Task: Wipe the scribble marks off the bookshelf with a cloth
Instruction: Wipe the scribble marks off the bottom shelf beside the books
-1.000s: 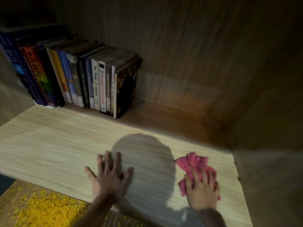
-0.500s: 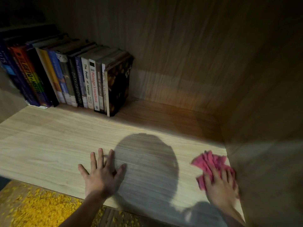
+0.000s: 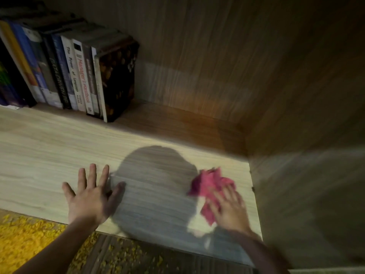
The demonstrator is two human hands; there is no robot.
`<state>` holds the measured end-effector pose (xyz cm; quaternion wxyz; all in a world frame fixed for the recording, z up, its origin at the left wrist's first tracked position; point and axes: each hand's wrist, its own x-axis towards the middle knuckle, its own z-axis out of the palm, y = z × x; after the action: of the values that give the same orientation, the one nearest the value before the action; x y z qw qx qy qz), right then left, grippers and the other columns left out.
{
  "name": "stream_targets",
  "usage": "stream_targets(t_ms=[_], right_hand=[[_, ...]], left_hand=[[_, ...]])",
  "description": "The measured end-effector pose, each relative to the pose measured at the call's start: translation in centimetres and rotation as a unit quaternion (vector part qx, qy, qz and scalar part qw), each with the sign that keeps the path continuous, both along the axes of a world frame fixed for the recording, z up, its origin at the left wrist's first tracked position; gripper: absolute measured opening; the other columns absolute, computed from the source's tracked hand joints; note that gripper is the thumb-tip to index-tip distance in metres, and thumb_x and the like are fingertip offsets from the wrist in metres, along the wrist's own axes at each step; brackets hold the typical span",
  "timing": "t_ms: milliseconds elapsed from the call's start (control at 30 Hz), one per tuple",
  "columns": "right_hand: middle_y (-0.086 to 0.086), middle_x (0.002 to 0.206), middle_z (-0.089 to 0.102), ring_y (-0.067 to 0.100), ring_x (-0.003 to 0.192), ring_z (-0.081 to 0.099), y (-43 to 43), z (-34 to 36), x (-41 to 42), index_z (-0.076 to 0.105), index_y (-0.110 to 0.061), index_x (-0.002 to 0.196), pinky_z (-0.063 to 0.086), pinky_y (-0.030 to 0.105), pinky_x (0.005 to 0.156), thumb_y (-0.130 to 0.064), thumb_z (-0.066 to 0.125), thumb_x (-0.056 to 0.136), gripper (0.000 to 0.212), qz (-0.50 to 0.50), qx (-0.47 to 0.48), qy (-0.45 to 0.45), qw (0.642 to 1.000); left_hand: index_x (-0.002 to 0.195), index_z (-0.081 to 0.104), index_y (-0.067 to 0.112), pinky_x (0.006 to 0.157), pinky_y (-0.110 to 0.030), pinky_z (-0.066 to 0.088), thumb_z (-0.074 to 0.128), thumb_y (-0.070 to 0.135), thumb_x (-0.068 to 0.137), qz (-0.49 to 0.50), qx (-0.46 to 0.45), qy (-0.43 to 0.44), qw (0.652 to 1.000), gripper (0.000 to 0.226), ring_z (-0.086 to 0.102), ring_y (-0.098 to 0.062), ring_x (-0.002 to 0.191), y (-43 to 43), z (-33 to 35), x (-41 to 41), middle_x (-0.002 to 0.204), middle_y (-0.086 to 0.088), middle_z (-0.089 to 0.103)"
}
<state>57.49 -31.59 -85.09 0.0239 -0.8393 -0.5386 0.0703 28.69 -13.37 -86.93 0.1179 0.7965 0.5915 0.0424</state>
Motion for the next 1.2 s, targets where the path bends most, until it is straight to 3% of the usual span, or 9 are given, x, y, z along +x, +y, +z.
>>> stream_targets(t_ms=[133,267,433,533,667,867,967,1067,1200], right_hand=[[0.008,0.16,0.012,0.03,0.146,0.005,4.0,0.8,1.8,0.016,-0.036,0.151,0.006,0.044,0.117,-0.048,0.019,0.1,0.053,-0.265,-0.002,0.011,0.964],[0.021,0.158,0.002,0.04,0.145,0.002,4.2,0.4,-2.2,0.008,-0.027,0.153,0.0,0.05,0.116,-0.045,0.018,0.101,0.056,-0.256,-0.08,0.023,0.963],[0.047,0.094,0.058,0.057,0.078,0.062,-2.4,0.1,-3.6,0.071,0.006,0.101,0.05,0.064,0.073,-0.038,0.037,0.075,0.061,-0.249,-0.026,0.005,0.968],[0.046,0.12,0.049,0.055,0.108,0.054,-0.8,1.0,-1.8,0.055,0.005,0.128,0.04,0.06,0.097,-0.043,0.028,0.086,0.07,-0.262,-0.068,0.013,0.963],[0.03,0.155,0.007,0.04,0.144,0.008,4.9,2.2,4.0,0.008,-0.012,0.153,0.001,0.044,0.117,-0.045,0.021,0.101,0.063,-0.244,-0.059,0.023,0.968],[0.029,0.155,0.009,0.042,0.144,0.008,3.4,1.4,1.4,0.011,-0.018,0.153,0.002,0.048,0.117,-0.05,0.013,0.099,0.063,-0.252,-0.082,0.029,0.964],[0.04,0.129,0.047,0.052,0.113,0.053,-2.4,0.6,-2.8,0.054,-0.008,0.134,0.042,0.059,0.096,-0.049,0.022,0.088,0.07,-0.229,-0.054,0.017,0.972],[0.041,0.106,0.059,0.054,0.091,0.063,-5.0,-0.2,-4.5,0.07,-0.001,0.11,0.051,0.06,0.076,-0.044,0.034,0.082,0.062,-0.229,-0.019,-0.004,0.973],[0.04,0.136,0.04,0.052,0.126,0.041,-2.3,-0.3,-2.9,0.048,-0.005,0.138,0.03,0.057,0.107,-0.051,0.022,0.077,0.081,-0.265,0.006,-0.031,0.964]], left_hand=[[0.154,0.012,0.029,0.11,-0.058,0.001,-0.006,0.079,0.07,-0.001,0.011,-0.005,1.0,0.099,-0.001,-0.03,0.147,0.1,0.0,0.2,0.161,-0.007,0.006],[0.153,0.017,0.029,0.109,-0.059,0.003,-0.002,0.081,0.072,0.0,0.017,-0.006,1.0,0.098,0.002,-0.03,0.147,0.4,-0.3,0.0,0.161,-0.008,0.01],[0.151,0.024,0.028,0.108,-0.059,0.006,0.0,0.081,0.075,-0.002,0.026,-0.012,1.0,0.096,0.008,-0.032,0.146,0.3,-0.6,-0.1,0.158,-0.01,0.018],[0.151,0.023,0.028,0.109,-0.058,0.003,0.002,0.081,0.075,-0.001,0.02,-0.018,1.0,0.094,0.007,-0.032,0.146,0.2,-0.6,-0.2,0.159,-0.01,0.017],[0.151,0.021,0.03,0.109,-0.057,0.002,0.002,0.082,0.074,-0.002,0.017,-0.017,1.0,0.095,0.005,-0.031,0.146,0.5,-0.6,-0.2,0.159,-0.008,0.015],[0.15,0.023,0.033,0.112,-0.059,-0.001,0.003,0.084,0.072,0.003,-0.002,-0.035,0.999,0.096,0.002,-0.029,0.147,0.8,-0.6,-0.1,0.16,-0.006,0.014],[0.148,0.026,0.032,0.111,-0.059,0.0,0.006,0.083,0.075,0.001,0.002,-0.043,0.999,0.091,0.004,-0.03,0.146,0.4,-0.3,-0.2,0.159,-0.007,0.016],[0.143,0.029,0.034,0.11,-0.063,0.007,0.011,0.081,0.077,0.01,0.017,-0.039,0.999,0.083,0.007,-0.032,0.144,0.8,-0.1,0.1,0.156,-0.007,0.02],[0.144,0.03,0.037,0.103,-0.074,0.018,0.007,0.081,0.077,-0.029,-0.004,0.012,1.0,0.083,0.006,-0.044,0.141,2.0,-1.5,-0.5,0.156,-0.01,0.016]])
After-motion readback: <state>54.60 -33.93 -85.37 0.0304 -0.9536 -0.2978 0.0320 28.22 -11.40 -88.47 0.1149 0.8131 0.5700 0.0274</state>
